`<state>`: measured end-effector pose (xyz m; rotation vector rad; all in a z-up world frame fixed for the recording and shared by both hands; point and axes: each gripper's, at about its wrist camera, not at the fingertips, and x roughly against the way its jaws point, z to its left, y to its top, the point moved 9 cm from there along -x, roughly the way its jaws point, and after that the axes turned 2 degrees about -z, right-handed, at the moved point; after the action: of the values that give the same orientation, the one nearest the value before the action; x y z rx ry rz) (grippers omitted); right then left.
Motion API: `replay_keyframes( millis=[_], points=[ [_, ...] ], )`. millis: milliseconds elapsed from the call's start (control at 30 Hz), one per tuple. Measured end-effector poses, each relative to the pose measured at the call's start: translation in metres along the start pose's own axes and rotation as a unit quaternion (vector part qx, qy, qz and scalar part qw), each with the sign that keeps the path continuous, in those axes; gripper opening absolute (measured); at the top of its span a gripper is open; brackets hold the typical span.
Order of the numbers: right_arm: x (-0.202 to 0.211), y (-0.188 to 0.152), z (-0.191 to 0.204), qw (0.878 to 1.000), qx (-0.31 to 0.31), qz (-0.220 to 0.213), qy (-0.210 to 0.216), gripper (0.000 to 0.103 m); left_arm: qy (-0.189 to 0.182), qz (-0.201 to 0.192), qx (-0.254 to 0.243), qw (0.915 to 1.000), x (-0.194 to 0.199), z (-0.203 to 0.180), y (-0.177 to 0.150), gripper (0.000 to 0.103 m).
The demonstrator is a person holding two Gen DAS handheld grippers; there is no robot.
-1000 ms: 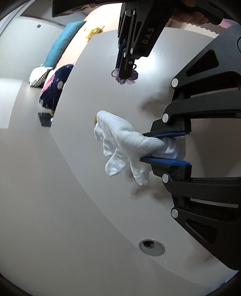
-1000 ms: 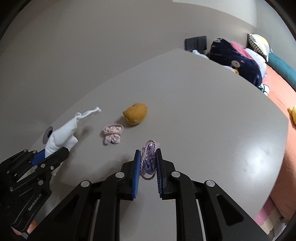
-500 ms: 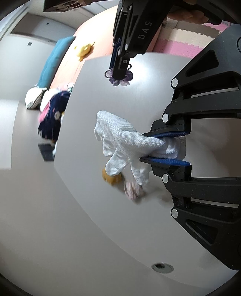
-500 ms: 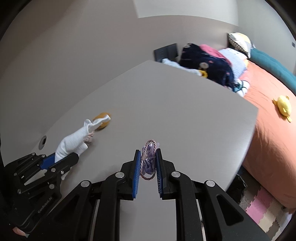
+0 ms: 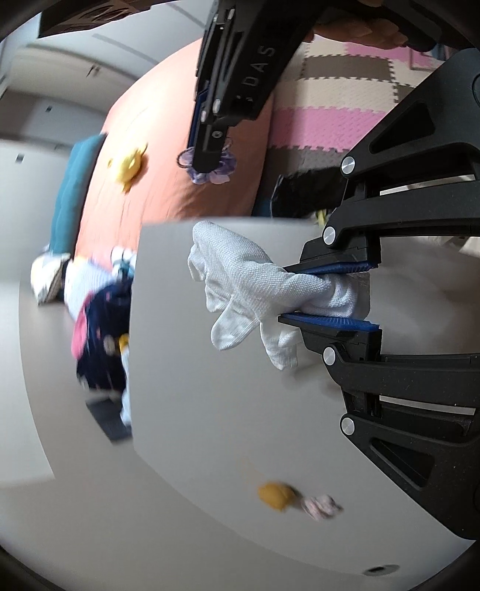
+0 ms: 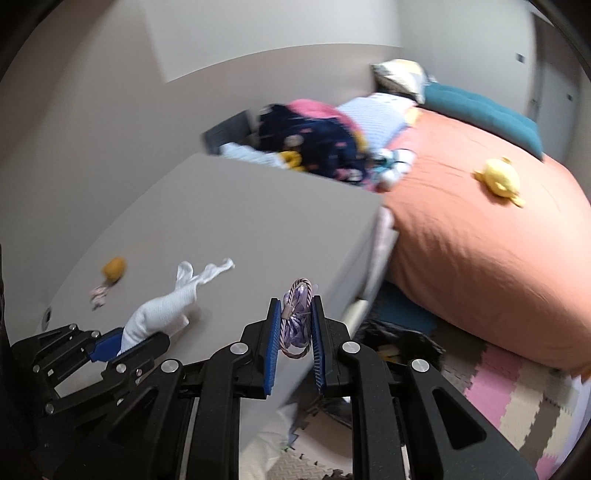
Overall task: Collect trash
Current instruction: 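Lift the glove and purple pouch and carry both over the black bin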
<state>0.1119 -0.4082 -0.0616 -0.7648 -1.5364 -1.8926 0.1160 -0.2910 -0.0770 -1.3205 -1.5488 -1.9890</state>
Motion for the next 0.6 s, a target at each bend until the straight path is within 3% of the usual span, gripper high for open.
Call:
replay_keyframes(
  millis=[267,600],
  points=[
    [0.012,-0.005,-0.091,0.997,-0.068,-0.003,-0.046,0.017,-0.048,0.028,-0.066,0.9963,-0.025,-0.087,0.007,0.018],
    [0.016,-0.022,-0.169,0.988,-0.127,0.004,-0.087,0.017,-0.088,0.061,-0.107,0.9885,-0.047,-0.146,-0.003,0.018]
  ],
)
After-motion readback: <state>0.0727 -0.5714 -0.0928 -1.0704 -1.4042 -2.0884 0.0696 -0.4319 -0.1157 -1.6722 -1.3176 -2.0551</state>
